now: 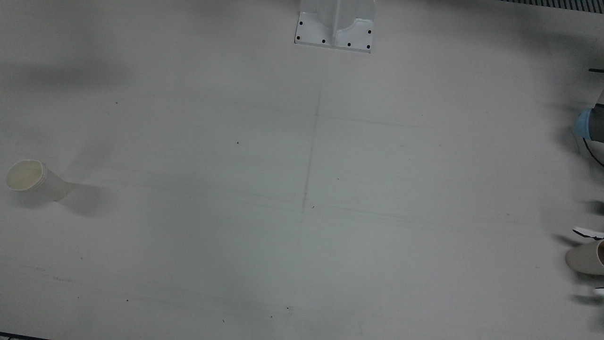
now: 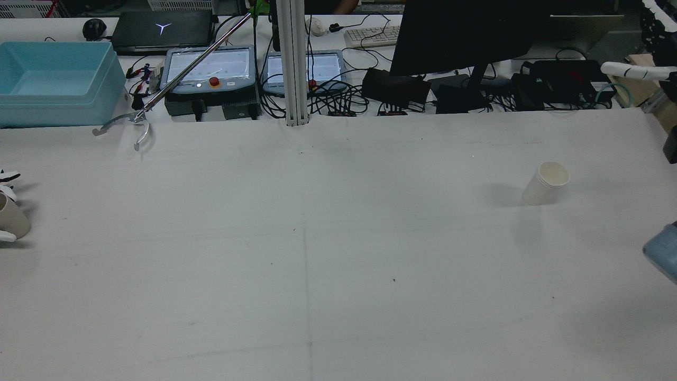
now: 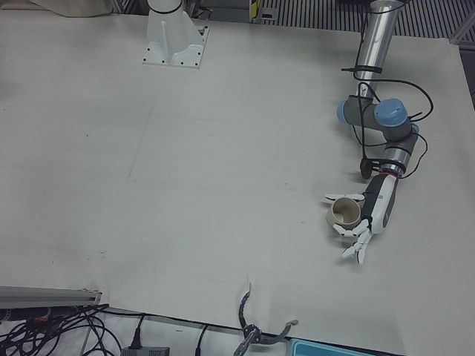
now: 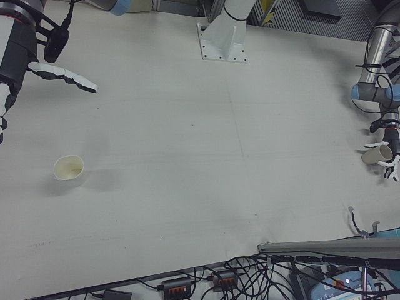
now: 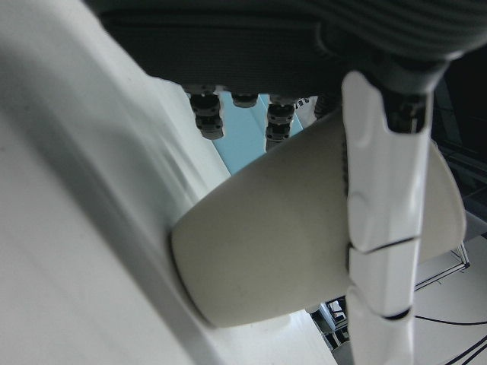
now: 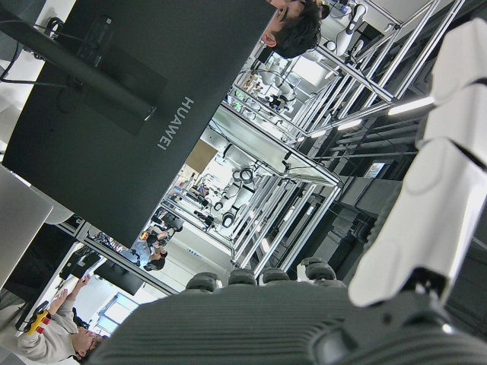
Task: Pour water
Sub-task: 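Close the left hand fingers around the beige cup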
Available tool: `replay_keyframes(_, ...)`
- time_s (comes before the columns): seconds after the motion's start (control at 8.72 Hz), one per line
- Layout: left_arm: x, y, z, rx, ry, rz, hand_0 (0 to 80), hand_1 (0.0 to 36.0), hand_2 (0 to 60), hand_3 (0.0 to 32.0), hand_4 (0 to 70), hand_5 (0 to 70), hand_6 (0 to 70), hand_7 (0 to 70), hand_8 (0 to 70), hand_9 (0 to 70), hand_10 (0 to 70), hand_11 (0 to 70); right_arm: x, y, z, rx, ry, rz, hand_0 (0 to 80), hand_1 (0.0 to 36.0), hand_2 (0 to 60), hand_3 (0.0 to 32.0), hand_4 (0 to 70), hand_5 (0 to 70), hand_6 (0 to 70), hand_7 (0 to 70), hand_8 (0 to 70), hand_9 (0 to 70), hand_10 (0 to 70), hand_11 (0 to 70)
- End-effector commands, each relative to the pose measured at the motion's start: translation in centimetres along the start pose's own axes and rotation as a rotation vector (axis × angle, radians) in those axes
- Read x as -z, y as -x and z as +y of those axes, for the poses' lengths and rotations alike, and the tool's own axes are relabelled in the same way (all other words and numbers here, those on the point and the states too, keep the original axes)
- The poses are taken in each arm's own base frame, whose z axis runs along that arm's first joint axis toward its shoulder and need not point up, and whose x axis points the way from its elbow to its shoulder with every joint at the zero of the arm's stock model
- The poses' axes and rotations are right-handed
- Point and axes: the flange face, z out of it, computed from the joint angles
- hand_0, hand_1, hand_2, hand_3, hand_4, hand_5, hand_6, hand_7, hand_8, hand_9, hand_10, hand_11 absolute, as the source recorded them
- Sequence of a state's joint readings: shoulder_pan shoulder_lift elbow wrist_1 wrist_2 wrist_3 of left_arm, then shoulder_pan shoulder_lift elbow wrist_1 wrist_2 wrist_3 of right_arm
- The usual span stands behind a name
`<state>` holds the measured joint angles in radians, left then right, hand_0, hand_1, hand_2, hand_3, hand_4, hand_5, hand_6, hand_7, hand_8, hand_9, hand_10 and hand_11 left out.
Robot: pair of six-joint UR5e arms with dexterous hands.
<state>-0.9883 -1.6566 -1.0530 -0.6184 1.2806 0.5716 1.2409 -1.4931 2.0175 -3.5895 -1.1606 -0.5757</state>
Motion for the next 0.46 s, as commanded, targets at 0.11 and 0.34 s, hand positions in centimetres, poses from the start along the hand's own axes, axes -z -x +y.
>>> replay_keyframes(0.11, -0.01, -0.11, 0.07, 0.001, -0.018, -0.011, 55.6, 36.0, 60.0, 0.0, 48.2, 61.9, 16.6, 32.9, 8.0, 14.3, 11.1, 19.0, -0.07, -0.05, 0.12, -0.001, 0.002, 0.001, 46.1, 14.2, 13.1, 0.0, 2.0, 0.0, 0.0, 0.0, 0.0, 2.0, 0.0, 0.4)
replay_keyframes(0.34, -0.02, -0.26, 0.29, 0.04, -0.041, -0.022, 57.3, 36.0, 60.0, 0.0, 52.7, 69.6, 21.0, 35.7, 13.0, 20.6, 13.7, 23.1, -0.11, 0.01, 0.25, -0.004, 0.005, -0.001, 45.9, 14.2, 13.3, 0.0, 2.2, 0.0, 0.0, 0.0, 0.0, 2.0, 0.0, 0.3)
